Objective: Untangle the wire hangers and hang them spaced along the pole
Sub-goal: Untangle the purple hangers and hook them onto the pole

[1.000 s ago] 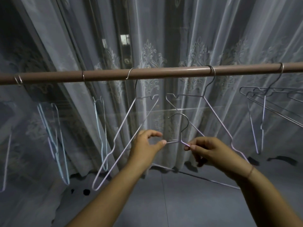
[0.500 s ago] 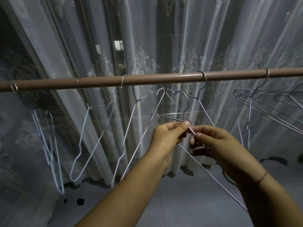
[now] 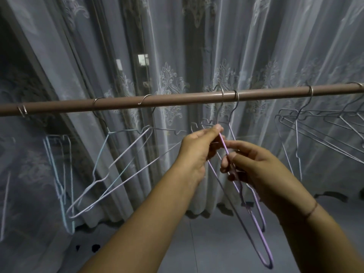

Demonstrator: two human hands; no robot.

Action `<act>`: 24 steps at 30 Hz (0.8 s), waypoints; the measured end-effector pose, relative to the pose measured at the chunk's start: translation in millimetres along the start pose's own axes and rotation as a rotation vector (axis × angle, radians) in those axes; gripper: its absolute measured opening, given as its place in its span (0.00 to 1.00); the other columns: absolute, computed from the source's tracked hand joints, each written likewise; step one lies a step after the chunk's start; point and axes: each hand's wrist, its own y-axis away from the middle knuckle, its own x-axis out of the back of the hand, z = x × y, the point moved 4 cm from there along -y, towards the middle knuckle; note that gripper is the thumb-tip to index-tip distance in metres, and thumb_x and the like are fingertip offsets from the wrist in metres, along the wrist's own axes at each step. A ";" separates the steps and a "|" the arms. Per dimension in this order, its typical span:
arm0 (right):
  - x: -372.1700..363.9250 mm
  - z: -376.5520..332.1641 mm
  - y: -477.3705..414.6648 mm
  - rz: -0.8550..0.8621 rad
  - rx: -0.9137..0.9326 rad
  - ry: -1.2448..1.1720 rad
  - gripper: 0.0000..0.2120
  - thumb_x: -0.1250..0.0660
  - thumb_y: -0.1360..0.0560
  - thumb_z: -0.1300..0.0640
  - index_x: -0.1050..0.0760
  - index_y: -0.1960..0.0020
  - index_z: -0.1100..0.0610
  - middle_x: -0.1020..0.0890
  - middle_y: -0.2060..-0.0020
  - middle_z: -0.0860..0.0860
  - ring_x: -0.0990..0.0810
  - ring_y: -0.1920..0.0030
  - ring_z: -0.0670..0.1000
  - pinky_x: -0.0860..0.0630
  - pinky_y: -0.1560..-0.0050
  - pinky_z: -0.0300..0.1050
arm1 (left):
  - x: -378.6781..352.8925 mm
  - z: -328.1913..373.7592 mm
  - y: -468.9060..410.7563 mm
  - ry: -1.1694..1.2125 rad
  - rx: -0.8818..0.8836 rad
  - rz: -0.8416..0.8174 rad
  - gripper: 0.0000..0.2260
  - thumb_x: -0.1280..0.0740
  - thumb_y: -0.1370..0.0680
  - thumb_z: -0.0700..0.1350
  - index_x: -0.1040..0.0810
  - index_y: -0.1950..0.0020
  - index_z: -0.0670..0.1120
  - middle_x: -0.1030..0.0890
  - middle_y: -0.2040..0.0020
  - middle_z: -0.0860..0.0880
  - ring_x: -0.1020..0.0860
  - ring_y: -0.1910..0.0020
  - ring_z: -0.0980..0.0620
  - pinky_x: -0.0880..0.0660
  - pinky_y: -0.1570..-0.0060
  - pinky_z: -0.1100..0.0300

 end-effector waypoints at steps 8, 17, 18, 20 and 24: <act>-10.1 1.3 -25.1 0.045 -0.029 0.033 0.13 0.43 0.24 0.67 0.24 0.45 0.57 0.23 0.70 0.51 0.24 0.70 0.45 0.29 0.66 0.38 | 1.5 5.1 -19.8 -0.030 0.060 0.101 0.07 0.33 0.24 0.45 0.21 0.61 0.44 0.21 0.65 0.47 0.25 0.72 0.55 0.29 0.67 0.63; -1.6 15.2 -24.6 0.097 -0.088 -0.008 0.16 0.41 0.24 0.66 0.32 0.36 0.60 0.19 0.58 0.56 0.21 0.56 0.53 0.25 0.53 0.46 | 31.1 7.7 -5.5 -0.214 -0.094 0.174 0.08 0.34 0.24 0.47 0.20 0.49 0.44 0.21 0.61 0.51 0.25 0.61 0.56 0.28 0.60 0.66; -1.0 15.0 -23.5 0.100 -0.089 0.011 0.17 0.40 0.24 0.65 0.33 0.35 0.60 0.19 0.54 0.57 0.21 0.53 0.54 0.24 0.49 0.50 | 36.5 15.7 1.3 -0.226 -0.161 0.186 0.09 0.34 0.23 0.46 0.21 0.47 0.43 0.21 0.60 0.52 0.25 0.61 0.57 0.28 0.60 0.66; -0.4 14.9 -21.1 0.098 -0.083 0.088 0.19 0.39 0.24 0.63 0.34 0.33 0.58 0.21 0.46 0.58 0.22 0.45 0.57 0.27 0.39 0.55 | 48.8 34.6 17.4 -0.229 -0.301 0.218 0.08 0.35 0.23 0.44 0.21 0.47 0.43 0.20 0.60 0.51 0.25 0.63 0.59 0.28 0.60 0.68; -7.2 9.3 -16.1 0.063 -0.004 0.225 0.24 0.38 0.24 0.60 0.38 0.29 0.54 0.29 0.34 0.51 0.29 0.37 0.48 0.33 0.38 0.42 | 90.2 68.0 44.4 -0.258 -0.550 0.392 0.07 0.37 0.22 0.43 0.20 0.48 0.46 0.19 0.59 0.53 0.23 0.63 0.64 0.26 0.59 0.72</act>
